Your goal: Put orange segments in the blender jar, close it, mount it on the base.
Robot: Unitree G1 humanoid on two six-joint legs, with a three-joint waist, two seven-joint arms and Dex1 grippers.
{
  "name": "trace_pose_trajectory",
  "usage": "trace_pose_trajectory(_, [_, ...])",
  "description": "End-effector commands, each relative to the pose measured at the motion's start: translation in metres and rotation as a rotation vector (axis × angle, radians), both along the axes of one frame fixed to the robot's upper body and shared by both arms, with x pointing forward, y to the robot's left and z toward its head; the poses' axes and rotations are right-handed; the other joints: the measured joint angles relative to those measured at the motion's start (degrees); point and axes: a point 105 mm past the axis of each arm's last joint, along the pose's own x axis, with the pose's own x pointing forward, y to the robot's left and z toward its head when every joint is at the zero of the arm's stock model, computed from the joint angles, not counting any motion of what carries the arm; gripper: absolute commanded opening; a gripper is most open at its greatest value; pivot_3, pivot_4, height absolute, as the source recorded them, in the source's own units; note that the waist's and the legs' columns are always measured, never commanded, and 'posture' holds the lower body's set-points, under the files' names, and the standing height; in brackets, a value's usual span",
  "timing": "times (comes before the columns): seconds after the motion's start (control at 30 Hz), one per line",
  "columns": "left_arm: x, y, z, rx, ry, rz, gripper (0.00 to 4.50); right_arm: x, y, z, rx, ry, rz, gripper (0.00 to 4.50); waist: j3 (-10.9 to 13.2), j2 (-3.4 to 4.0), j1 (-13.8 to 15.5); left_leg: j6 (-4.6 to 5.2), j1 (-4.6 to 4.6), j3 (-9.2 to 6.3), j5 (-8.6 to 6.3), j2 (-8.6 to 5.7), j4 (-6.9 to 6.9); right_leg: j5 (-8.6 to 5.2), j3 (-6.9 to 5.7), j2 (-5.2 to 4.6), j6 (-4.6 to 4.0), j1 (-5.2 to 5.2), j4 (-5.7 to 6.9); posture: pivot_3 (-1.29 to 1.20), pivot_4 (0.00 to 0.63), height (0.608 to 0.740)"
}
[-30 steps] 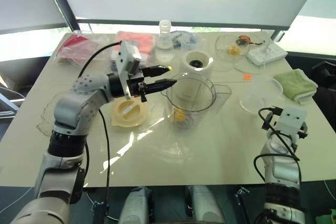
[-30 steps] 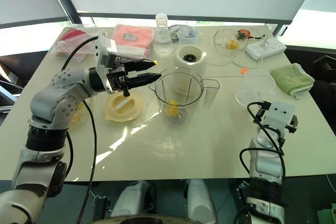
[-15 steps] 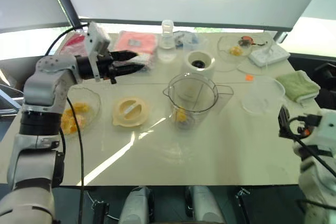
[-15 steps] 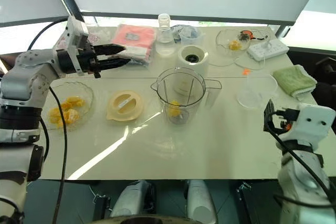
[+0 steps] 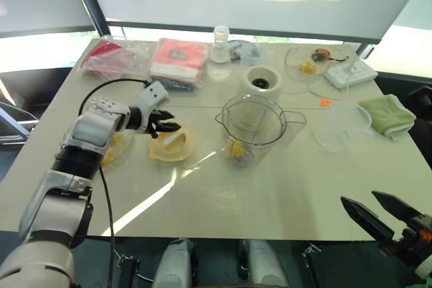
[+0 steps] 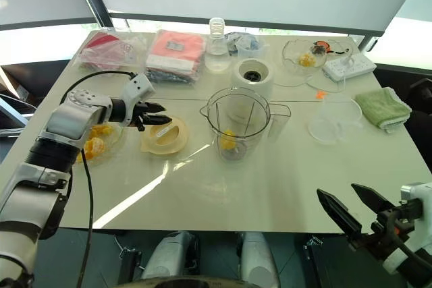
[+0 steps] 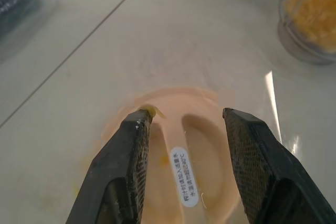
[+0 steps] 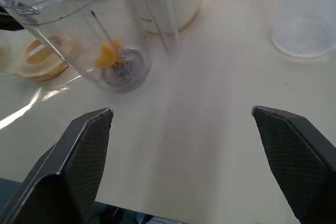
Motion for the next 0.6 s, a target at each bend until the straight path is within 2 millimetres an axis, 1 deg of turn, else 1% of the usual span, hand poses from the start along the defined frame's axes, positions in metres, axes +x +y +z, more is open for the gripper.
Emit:
trace_pose_trajectory(0.03, [0.006, 0.003, -0.001, 0.074, -0.003, 0.027, 2.27, 0.005, 0.004, 0.008, 0.018, -0.048, 0.022, 4.47, 0.0, 0.00, 0.1, 0.04, -0.09, 0.00, -0.02, -0.01, 0.00, 0.00, -0.01, 0.00, 0.01, -0.07, -0.02, 0.00, 0.150, 0.740])
trace_pose_trajectory(0.17, [0.010, -0.002, -0.009, 0.102, 0.021, 0.029, 2.27, 0.013, 0.012, 0.006, 0.030, -0.065, 0.034, 4.47, 0.0, -0.03, 0.1, 0.08, -0.66, -0.05, -0.03, -0.05, 0.05, -0.01, -0.05, 0.03, 0.04, -0.54, -0.02, 0.00, 0.150, 0.740])
trace_pose_trajectory(0.27, [0.015, -0.001, -0.014, 0.141, 0.039, 0.038, 2.27, 0.016, 0.021, 0.001, 0.049, -0.070, 0.034, 4.47, -0.1, -0.14, 0.3, 0.09, -0.72, -0.06, -0.02, -0.12, 0.10, 0.00, -0.06, 0.03, 0.05, -0.55, -0.02, 0.00, 0.150, 0.740])
trace_pose_trajectory(0.37, [0.015, -0.004, -0.015, 0.125, 0.073, 0.030, 2.27, 0.017, 0.030, 0.001, 0.071, -0.078, 0.043, 4.47, -0.1, -0.16, 0.2, 0.09, -0.71, -0.06, -0.02, -0.14, 0.12, 0.00, -0.06, 0.03, 0.05, -0.54, -0.01, 0.00, 0.150, 0.740])
trace_pose_trajectory(0.6, [0.011, -0.008, -0.028, 0.159, 0.141, -0.031, 2.27, 0.021, 0.034, -0.006, 0.073, -0.065, 0.047, 4.47, -0.1, -0.19, 0.1, 0.09, -0.68, -0.05, -0.02, -0.14, 0.13, 0.00, -0.06, 0.03, 0.05, -0.51, 0.02, 0.00, 0.150, 0.740])
